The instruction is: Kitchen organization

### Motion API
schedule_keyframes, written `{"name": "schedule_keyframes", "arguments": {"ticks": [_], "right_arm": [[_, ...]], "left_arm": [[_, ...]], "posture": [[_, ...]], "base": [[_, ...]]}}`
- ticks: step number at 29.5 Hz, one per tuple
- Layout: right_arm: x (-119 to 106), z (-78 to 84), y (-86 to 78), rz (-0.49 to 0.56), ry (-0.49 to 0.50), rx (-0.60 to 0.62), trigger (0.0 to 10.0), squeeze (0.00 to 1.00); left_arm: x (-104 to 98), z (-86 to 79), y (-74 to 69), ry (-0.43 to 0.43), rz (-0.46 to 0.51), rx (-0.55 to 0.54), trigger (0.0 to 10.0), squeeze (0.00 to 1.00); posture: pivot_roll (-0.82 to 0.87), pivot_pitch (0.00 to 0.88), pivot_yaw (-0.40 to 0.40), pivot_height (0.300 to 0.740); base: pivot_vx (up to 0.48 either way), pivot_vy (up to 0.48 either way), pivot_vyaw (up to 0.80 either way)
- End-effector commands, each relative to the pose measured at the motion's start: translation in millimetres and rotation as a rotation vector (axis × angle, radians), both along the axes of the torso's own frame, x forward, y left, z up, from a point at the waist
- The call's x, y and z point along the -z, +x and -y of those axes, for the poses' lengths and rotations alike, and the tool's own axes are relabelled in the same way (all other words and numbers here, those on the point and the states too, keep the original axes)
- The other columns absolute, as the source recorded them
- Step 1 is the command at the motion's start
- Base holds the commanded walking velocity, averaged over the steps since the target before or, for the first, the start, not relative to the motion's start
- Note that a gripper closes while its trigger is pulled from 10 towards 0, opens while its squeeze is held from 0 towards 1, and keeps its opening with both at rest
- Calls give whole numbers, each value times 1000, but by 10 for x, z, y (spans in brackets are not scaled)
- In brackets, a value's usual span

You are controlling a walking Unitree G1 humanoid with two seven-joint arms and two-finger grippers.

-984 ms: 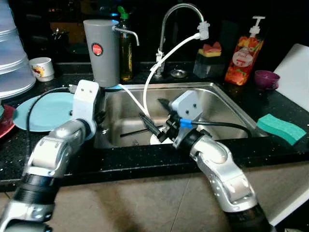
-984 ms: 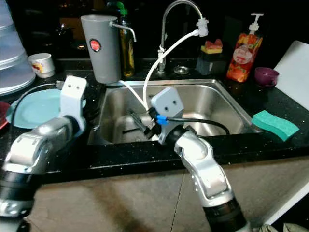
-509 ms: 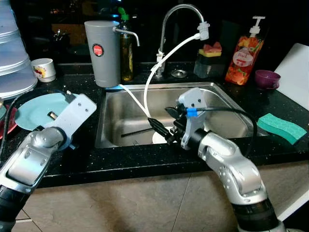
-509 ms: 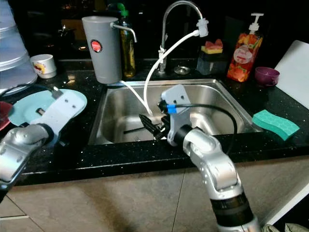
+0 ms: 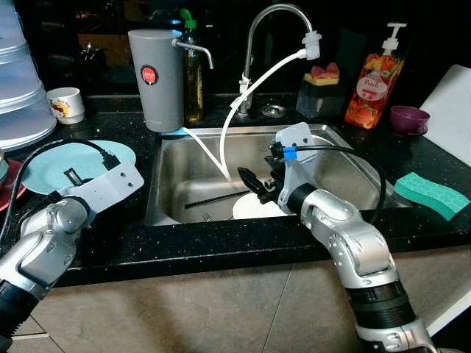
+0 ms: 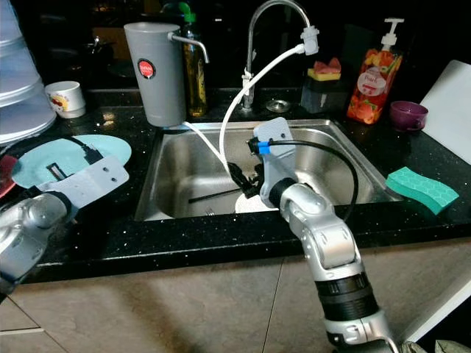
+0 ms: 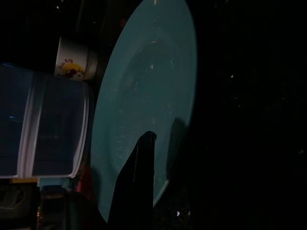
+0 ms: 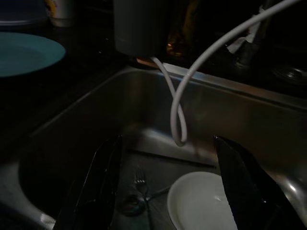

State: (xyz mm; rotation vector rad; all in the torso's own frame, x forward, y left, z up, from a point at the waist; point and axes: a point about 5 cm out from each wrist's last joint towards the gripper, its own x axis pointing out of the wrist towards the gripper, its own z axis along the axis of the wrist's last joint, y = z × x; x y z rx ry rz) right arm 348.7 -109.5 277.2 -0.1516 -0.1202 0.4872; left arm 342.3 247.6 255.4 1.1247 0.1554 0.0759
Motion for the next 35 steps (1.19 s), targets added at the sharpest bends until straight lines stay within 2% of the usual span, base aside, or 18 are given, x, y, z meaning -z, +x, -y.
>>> {"name": "schedule_keyframes", "arguments": {"ticks": [1, 5, 6, 7, 8, 9, 10, 19, 20, 21, 22, 23, 25, 26, 28, 29, 32, 35], "right_arm": [[-13, 27, 6, 6, -3, 10, 10000, 0], [-18, 62, 5, 2, 0, 15, 10000, 0], [-19, 64, 6, 2, 1, 17, 10000, 0], [-19, 64, 6, 2, 1, 17, 10000, 0], [-20, 66, 6, 3, 3, 19, 10000, 0], [-21, 67, 9, 4, 3, 20, 10000, 0], [-26, 68, 10, 5, 5, 21, 10000, 0], [-42, 96, 17, 9, 14, 31, 10000, 0], [-43, 98, 19, 9, 16, 33, 10000, 0], [-44, 101, 20, 10, 19, 36, 10000, 0], [-45, 103, 22, 10, 23, 39, 10000, 0], [-45, 104, 23, 11, 25, 41, 10000, 0], [-41, 105, 25, 11, 36, 47, 10000, 0], [-41, 105, 25, 11, 36, 47, 10000, 0], [-39, 100, 24, 12, 54, 54, 10000, 0], [-39, 100, 24, 12, 54, 54, 10000, 0], [-40, 107, 22, 12, 68, 61, 10000, 0], [-38, 118, 23, 11, 74, 67, 10000, 0]], "left_arm": [[143, -46, 4, 28, -53, -22, 10000, 0], [210, -44, 49, 65, -63, -22, 10000, 0], [223, -33, 65, 70, -65, -13, 4431, 0], [223, -33, 65, 70, -65, -13, 4431, 0], [235, -21, 78, 67, -69, -5, 1373, 0], [245, -15, 93, 68, -72, 1, 1373, 0], [250, -15, 111, 68, -71, 1, 0, 0], [230, -19, 149, 76, -56, 8, 0, 0], [215, 9, 155, 84, -38, 25, 1176, 0], [180, 63, 166, 105, 0, 57, 5373, 0], [144, 115, 178, 123, 39, 84, 10000, 0], [121, 148, 186, 134, 64, 100, 10000, 0], [1, 295, 200, 175, 185, 183, 10000, 0], [1, 295, 200, 175, 185, 183, 10000, 0], [-168, 466, 178, 192, 324, 291, 10000, 0], [-168, 466, 178, 192, 324, 291, 10000, 0], [-325, 511, 152, 137, 412, 321, 10000, 0], [-432, 525, 132, 118, 471, 331, 10000, 0]], "posture": [[68, 99, -14, 740], [54, 98, -21, 740], [54, 98, -21, 740], [54, 98, -21, 740], [53, 97, -18, 740], [53, 97, -18, 740], [53, 97, -18, 740], [52, 96, -19, 740], [52, 97, -22, 740], [52, 97, -22, 740], [52, 97, -22, 740], [52, 97, -22, 740], [52, 97, -22, 740], [52, 97, -22, 740], [54, 97, -18, 740], [54, 97, -18, 740], [55, 97, -18, 740], [55, 97, -18, 740]], "base": [[0, 0, 0], [0, 0, 0], [0, 0, 0], [0, 0, 0], [0, 0, 0], [0, 0, 0], [0, 0, 0], [0, 0, 0], [0, 0, 0], [0, 0, 0], [0, 0, 0], [0, 0, 0], [0, 0, 0], [0, 0, 0], [0, 0, 0], [0, 0, 0], [0, 0, 0], [0, 0, 0]]}}
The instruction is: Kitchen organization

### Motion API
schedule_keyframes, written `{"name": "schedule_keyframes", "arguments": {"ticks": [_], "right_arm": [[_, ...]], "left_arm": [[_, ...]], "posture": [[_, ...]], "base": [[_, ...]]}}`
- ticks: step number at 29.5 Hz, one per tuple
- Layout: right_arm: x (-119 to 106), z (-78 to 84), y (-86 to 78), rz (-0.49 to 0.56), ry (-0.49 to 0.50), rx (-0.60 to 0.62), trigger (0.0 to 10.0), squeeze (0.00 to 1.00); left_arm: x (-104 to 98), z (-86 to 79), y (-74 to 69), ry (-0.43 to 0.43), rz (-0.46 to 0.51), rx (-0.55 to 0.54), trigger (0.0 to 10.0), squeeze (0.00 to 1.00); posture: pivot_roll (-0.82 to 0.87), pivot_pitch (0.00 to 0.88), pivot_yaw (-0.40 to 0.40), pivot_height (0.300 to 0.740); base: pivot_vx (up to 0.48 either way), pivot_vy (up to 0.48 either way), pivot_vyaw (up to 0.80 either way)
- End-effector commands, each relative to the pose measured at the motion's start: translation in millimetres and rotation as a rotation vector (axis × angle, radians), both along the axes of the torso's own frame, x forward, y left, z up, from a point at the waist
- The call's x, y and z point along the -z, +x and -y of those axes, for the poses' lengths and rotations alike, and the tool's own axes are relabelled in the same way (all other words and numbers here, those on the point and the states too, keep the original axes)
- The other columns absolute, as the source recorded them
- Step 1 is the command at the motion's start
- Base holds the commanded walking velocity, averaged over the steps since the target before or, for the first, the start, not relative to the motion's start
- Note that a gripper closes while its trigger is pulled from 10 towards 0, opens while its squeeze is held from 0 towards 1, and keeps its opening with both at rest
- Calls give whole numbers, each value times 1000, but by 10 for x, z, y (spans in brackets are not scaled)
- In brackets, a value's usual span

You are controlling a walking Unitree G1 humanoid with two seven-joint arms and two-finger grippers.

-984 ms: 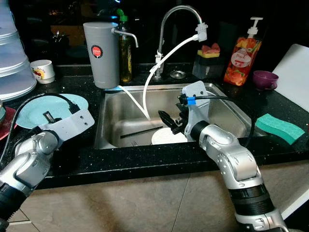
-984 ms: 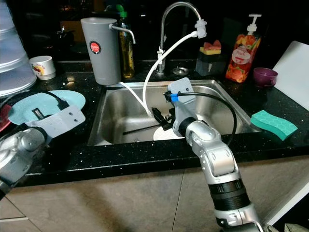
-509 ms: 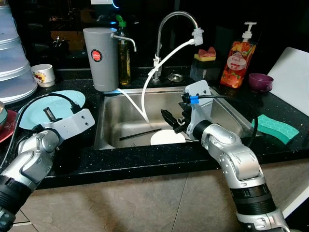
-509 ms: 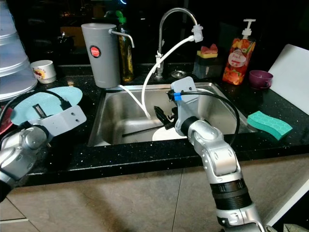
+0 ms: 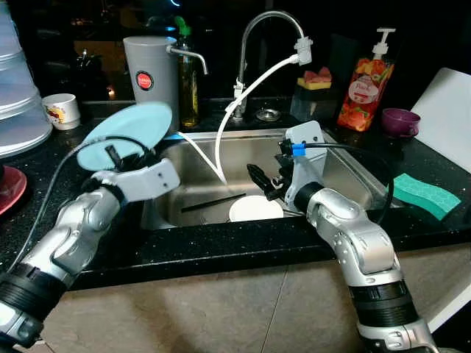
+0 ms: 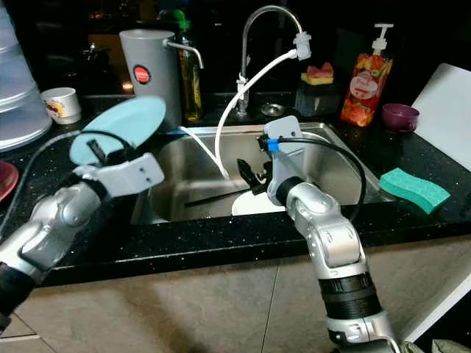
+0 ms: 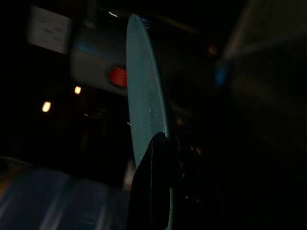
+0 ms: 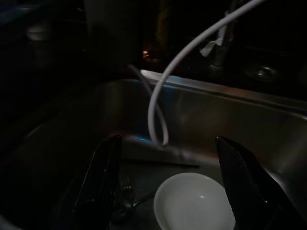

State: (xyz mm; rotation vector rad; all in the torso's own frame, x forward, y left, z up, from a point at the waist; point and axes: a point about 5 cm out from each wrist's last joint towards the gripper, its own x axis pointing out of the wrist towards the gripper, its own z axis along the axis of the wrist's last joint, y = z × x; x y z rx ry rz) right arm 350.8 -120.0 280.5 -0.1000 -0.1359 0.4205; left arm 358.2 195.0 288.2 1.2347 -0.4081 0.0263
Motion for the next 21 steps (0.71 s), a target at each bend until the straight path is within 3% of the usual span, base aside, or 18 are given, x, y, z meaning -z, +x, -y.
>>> {"name": "schedule_keyframes", "arguments": {"ticks": [1, 2, 4, 5, 8, 9, 10, 11, 12, 19, 21], "right_arm": [[-5, 13, 3, 5, 16, 5, 10000, 0], [-4, 15, 4, 4, 18, 6, 10000, 0], [-4, 16, 6, 4, 21, 7, 10000, 0], [-4, 16, 6, 4, 21, 7, 10000, 0], [-6, 14, 15, 4, 25, 9, 10000, 0], [-7, 14, 18, 5, 27, 10, 10000, 0], [-7, 14, 18, 5, 27, 10, 10000, 0], [-8, 20, 25, 5, 29, 15, 10000, 0], [-8, 22, 29, 5, 31, 18, 10000, 0], [-15, 28, 32, 9, 40, 25, 10000, 0], [-17, 42, 36, 11, 45, 30, 10000, 0]], "left_arm": [[-104, -1, -27, -26, 52, 13, 10000, 0], [-164, 13, -40, -66, 73, 31, 10000, 0], [-243, 40, -58, -243, 55, 89, 10000, 0], [-243, 40, -58, -243, 55, 89, 10000, 0], [-329, 192, -148, -596, -69, 324, 10000, 0], [-362, 227, -178, -679, -101, 391, 10000, 0], [-362, 227, -178, -679, -101, 391, 10000, 0], [-439, 255, -211, -852, -137, 493, 10000, 0], [-461, 267, -225, -919, -167, 549, 10000, 0], [-519, 240, -277, -995, -214, 641, 10000, 0], [-540, 201, -295, -1078, -266, 698, 10000, 0]], "posture": [[55, 97, -18, 740], [58, 98, -20, 740], [57, 98, -21, 740], [57, 98, -21, 740], [61, 98, -23, 740], [61, 98, -23, 740], [61, 98, -23, 740], [61, 98, -23, 740], [61, 98, -23, 740], [62, 95, -22, 740], [62, 92, -23, 740]], "base": [[0, 0, 0], [0, 0, 0], [0, 0, 0], [0, 0, 0], [0, 0, 0], [0, 0, 0], [0, 0, 0], [0, 0, 0], [0, 0, 0], [0, 0, 0], [0, 0, 0]]}}
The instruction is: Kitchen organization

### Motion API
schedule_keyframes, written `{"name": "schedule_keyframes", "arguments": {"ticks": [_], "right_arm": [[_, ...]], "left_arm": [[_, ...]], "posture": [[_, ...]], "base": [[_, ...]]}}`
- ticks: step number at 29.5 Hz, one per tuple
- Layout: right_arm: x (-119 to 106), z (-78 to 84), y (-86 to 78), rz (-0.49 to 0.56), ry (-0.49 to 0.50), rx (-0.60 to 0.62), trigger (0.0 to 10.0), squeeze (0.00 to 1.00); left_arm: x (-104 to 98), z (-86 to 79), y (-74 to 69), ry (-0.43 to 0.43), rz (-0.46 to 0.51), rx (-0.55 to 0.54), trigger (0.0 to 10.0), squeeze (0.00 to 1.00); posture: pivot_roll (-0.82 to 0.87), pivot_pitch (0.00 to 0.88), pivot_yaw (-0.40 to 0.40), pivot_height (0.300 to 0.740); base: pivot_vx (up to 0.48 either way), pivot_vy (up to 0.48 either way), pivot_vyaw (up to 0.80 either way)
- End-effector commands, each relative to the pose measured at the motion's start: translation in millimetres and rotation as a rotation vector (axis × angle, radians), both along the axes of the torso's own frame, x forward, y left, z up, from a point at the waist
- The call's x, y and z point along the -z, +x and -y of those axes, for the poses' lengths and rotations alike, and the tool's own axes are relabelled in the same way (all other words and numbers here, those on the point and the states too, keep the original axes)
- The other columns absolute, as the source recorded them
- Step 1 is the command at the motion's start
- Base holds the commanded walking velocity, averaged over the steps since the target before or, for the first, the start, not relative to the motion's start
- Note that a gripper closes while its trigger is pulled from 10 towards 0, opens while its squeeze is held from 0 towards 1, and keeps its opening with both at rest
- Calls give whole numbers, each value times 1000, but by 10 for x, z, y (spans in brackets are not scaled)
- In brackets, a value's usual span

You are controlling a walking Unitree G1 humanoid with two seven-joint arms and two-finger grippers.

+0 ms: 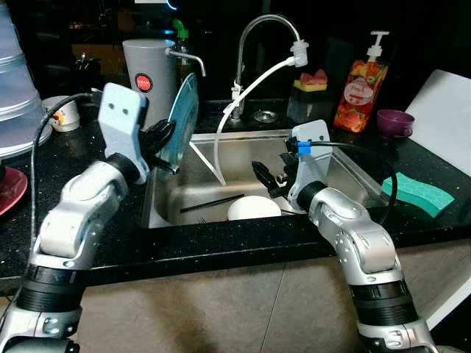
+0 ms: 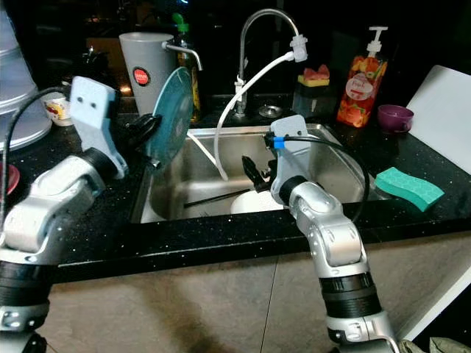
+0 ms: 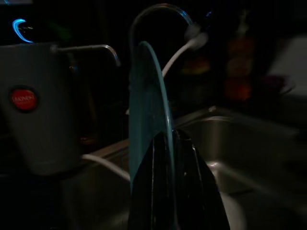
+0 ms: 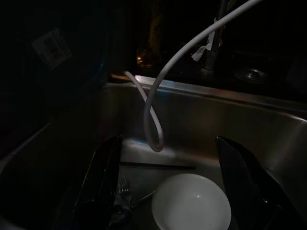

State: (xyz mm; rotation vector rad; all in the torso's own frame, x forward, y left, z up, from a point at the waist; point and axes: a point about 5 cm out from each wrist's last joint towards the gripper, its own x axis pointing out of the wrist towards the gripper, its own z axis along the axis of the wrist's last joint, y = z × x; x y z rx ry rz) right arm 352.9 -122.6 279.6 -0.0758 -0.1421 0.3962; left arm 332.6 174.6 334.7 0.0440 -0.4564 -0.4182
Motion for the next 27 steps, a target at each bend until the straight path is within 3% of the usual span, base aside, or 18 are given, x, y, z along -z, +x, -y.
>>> {"name": "schedule_keyframes", "arguments": {"ticks": [1, 2, 7, 8, 9, 10, 11, 12, 15, 16, 17, 19, 22, 25, 27], "right_arm": [[-27, 18, 16, 10, 20, 9, 10000, 0], [-27, 18, 16, 10, 20, 9, 10000, 0], [-37, 22, 17, 16, 32, 8, 10000, 0], [-37, 22, 17, 16, 32, 8, 10000, 0], [-40, 25, 16, 18, 34, 7, 10000, 0], [-44, 29, 15, 21, 35, 7, 10000, 0], [-44, 29, 15, 21, 35, 7, 10000, 0], [-45, 30, 15, 21, 33, 8, 10000, 0], [-45, 29, 13, 22, 31, 8, 10000, 0], [-51, 27, 12, 24, 32, 7, 10000, 0], [-51, 27, 12, 24, 32, 7, 10000, 0], [-60, 26, 10, 26, 33, 6, 10000, 0], [-59, 20, 7, 26, 35, 4, 10000, 0], [-56, 15, 7, 25, 37, 2, 10000, 0], [-54, 11, 6, 24, 37, 1, 10000, 0]], "left_arm": [[-86, -23, -44, -87, -10, 80, 10000, 0], [-86, -23, -44, -87, -10, 80, 10000, 0], [-87, -177, -44, -269, -75, 136, 10000, 0], [-87, -177, -44, -269, -75, 136, 10000, 0], [-37, -208, -19, -213, -78, 80, 10000, 0], [76, -190, -5, -65, -93, 20, 10000, 0], [76, -190, -5, -65, -93, 20, 10000, 0], [139, -146, -7, 28, -100, 12, 10000, 0], [230, -105, -3, 182, -99, -28, 10000, 0], [228, -97, -3, 273, -59, -67, 10000, 0], [228, -97, -3, 273, -59, -67, 10000, 0], [182, -88, 12, 467, 47, -189, 10000, 0], [122, -86, 31, 889, 253, -363, 10000, 0], [95, -106, 27, 904, 268, -365, 10000, 0], [44, -103, 15, 841, 286, -348, 10000, 0]], "posture": [[62, 92, -23, 740], [62, 92, -23, 740], [62, 87, -23, 740], [62, 87, -23, 740], [61, 86, -26, 740], [61, 86, -26, 740], [61, 86, -26, 740], [61, 86, -26, 740], [60, 85, -30, 740], [60, 85, -30, 740], [60, 85, -30, 740], [60, 86, -31, 740], [62, 88, -30, 740], [62, 88, -30, 740], [65, 91, -31, 740]], "base": [[0, 0, 0], [0, 0, 0], [0, 0, 0], [0, 0, 0], [0, 0, 0], [0, 0, 0], [0, 0, 0], [0, 0, 0], [0, 0, 0], [0, 0, 0], [0, 0, 0], [0, 0, 0], [0, 0, 0], [0, 0, 0], [0, 0, 0]]}}
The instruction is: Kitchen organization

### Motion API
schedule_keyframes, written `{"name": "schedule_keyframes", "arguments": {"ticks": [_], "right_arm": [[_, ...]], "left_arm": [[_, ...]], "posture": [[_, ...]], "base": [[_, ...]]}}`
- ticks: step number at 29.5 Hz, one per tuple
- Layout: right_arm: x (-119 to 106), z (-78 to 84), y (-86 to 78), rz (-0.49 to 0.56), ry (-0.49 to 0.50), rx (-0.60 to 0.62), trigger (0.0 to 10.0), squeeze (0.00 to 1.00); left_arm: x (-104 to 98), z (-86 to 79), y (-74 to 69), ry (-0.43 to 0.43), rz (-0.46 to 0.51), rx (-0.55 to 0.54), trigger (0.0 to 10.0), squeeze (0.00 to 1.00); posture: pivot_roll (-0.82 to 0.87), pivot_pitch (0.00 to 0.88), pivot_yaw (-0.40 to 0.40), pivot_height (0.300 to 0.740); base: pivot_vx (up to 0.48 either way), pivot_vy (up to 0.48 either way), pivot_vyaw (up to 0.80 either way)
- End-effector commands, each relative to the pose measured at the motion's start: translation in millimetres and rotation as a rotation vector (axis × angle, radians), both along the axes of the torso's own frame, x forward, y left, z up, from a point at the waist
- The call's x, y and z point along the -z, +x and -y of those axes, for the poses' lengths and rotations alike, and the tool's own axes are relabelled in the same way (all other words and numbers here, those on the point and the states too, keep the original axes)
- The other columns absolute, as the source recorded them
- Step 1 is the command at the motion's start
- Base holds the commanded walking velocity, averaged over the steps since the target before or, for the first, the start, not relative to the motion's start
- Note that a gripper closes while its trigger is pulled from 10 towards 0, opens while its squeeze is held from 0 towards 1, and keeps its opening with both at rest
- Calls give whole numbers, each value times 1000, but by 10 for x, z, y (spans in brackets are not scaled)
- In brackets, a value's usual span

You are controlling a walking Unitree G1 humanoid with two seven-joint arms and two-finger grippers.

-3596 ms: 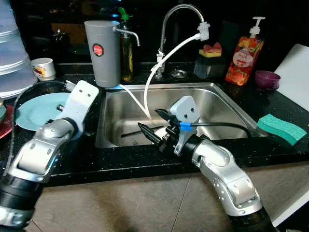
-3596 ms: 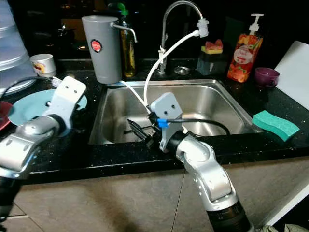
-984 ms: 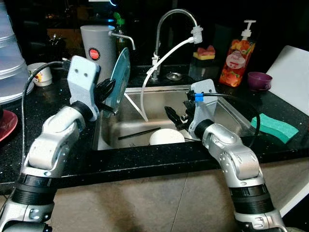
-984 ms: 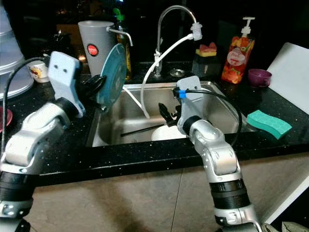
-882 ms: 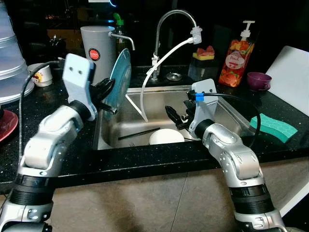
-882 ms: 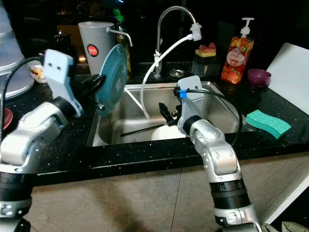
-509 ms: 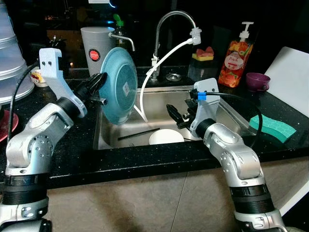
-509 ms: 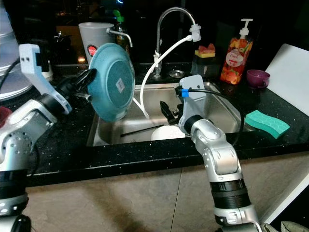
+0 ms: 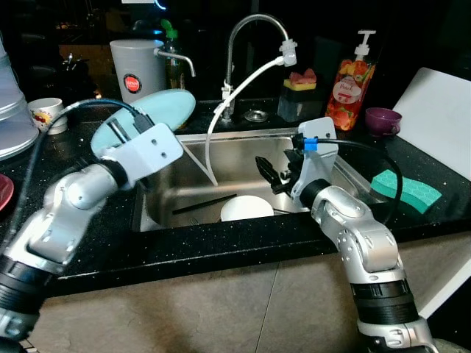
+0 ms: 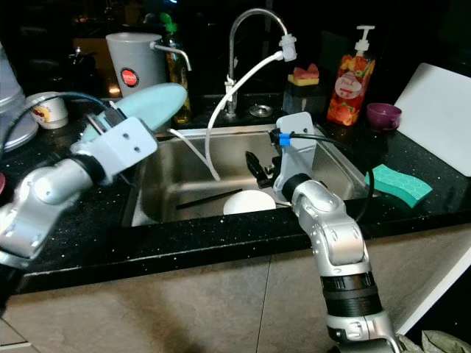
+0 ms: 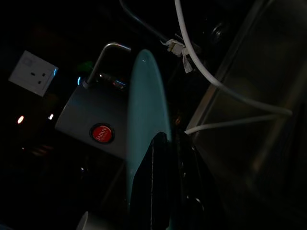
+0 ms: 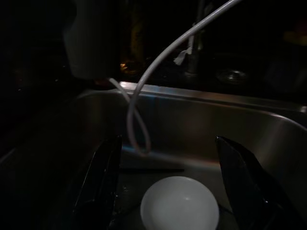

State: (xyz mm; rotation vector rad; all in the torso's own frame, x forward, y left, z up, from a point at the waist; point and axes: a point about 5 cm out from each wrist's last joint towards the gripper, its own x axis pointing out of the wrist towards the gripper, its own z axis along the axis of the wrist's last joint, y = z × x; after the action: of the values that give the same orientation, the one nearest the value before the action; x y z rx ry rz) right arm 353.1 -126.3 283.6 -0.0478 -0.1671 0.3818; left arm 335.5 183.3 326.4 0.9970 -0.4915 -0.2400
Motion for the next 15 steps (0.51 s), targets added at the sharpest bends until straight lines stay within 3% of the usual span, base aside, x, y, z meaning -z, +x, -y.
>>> {"name": "schedule_keyframes", "arguments": {"ticks": [1, 3, 6, 8, 10, 12, 15], "right_arm": [[-13, -31, 3, 4, 4, -11, 10000, 0], [-12, -36, 3, 4, 4, -12, 10000, 0], [-9, -47, 1, 2, 4, -17, 10000, 0], [-4, -45, 2, 1, 4, -16, 10000, 0], [-4, -45, 2, 1, 4, -16, 10000, 0], [1, -42, 2, -1, 4, -14, 10000, 0], [5, -46, 2, -3, 5, -14, 10000, 0]], "left_arm": [[-63, -8, -24, -6, 44, 14, 10000, 0], [-87, 4, -32, -12, 65, 22, 10000, 0], [-39, 2, 8, 108, 59, -9, 10000, 0], [99, -123, 77, 224, -24, -102, 10000, 0], [99, -123, 77, 224, -24, -102, 10000, 0], [207, -254, 117, 308, -93, -182, 10000, 0], [378, -432, 103, 349, -249, -233, 10000, 0]], "posture": [[64, 93, -33, 740], [64, 93, -33, 740], [63, 94, -33, 740], [63, 94, -33, 740], [63, 94, -33, 740], [65, 97, -31, 740], [68, 99, -33, 740]], "base": [[0, 0, 0], [0, 0, 0], [0, 0, 0], [0, 0, 0], [0, 0, 0], [0, 0, 0], [0, 0, 0]]}}
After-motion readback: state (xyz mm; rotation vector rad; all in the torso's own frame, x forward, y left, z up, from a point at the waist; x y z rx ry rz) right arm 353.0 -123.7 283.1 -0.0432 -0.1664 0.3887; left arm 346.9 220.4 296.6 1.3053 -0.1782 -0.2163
